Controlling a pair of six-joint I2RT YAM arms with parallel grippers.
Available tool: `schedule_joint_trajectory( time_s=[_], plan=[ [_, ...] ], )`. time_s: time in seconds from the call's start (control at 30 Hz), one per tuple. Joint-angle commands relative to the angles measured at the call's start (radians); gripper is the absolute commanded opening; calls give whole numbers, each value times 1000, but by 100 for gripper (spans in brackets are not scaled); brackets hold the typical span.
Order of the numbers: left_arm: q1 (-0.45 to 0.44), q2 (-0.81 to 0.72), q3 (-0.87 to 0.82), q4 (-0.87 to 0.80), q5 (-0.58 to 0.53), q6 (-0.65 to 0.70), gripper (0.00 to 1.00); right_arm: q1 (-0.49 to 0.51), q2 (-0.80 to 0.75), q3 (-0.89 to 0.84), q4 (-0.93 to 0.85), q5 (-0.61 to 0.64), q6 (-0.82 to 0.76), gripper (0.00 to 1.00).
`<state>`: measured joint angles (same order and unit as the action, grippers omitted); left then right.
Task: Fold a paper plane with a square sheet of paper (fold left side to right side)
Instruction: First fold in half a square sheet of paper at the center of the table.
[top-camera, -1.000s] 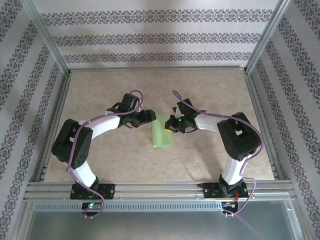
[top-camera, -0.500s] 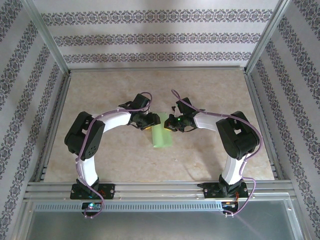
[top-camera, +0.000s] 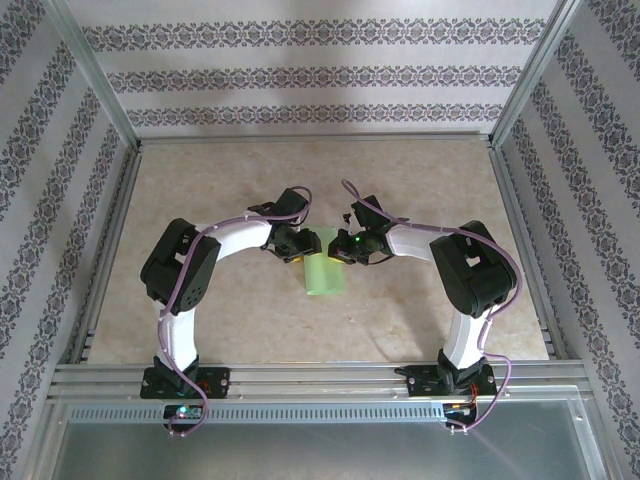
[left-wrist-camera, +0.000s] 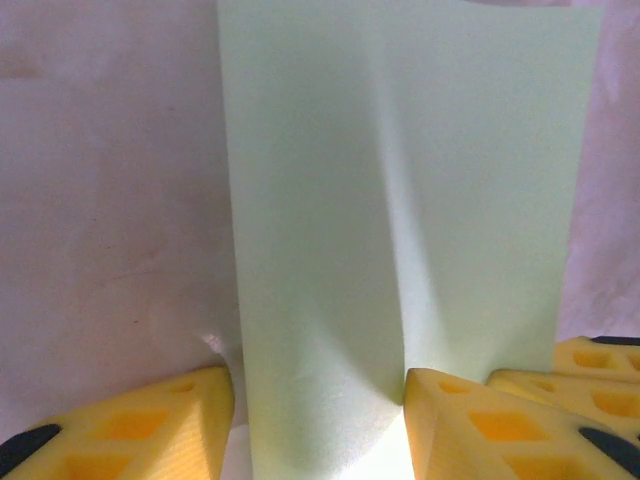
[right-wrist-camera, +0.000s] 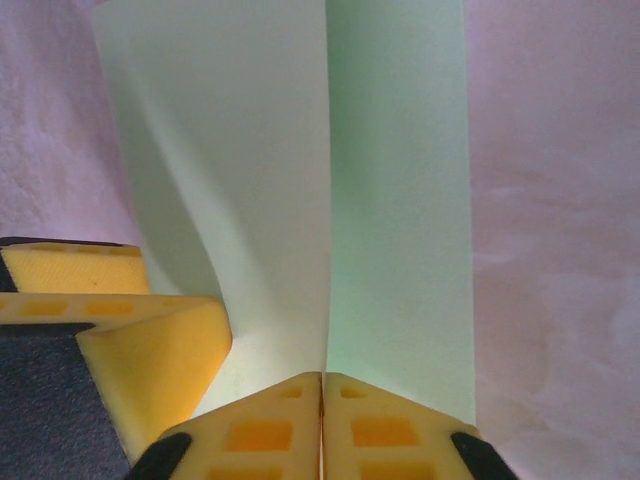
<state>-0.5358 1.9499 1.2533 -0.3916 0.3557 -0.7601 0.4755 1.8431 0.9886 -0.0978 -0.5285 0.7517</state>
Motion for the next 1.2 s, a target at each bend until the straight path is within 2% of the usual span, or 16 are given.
schedule_joint_trajectory(
  time_s=[0.0,0.1,0.3,0.57,1.17],
  plan=[
    [-15,45,21,-90,-58,27,49,-3,-14,11,-20,34,-18,17],
    [-22,62,39,-119,-83,36,48,-24,-57,-10,-26,61,-21,25],
    [-37,102,82,-173,-111,51,48,-84,-173,-66,-75,146,-44,35],
    [-56,130,118,-214,-142,70,48,-129,-280,-129,-96,206,-54,38],
    [-70,212,201,-237,-159,15,54,-132,-301,-146,-102,194,-58,38]
  ],
)
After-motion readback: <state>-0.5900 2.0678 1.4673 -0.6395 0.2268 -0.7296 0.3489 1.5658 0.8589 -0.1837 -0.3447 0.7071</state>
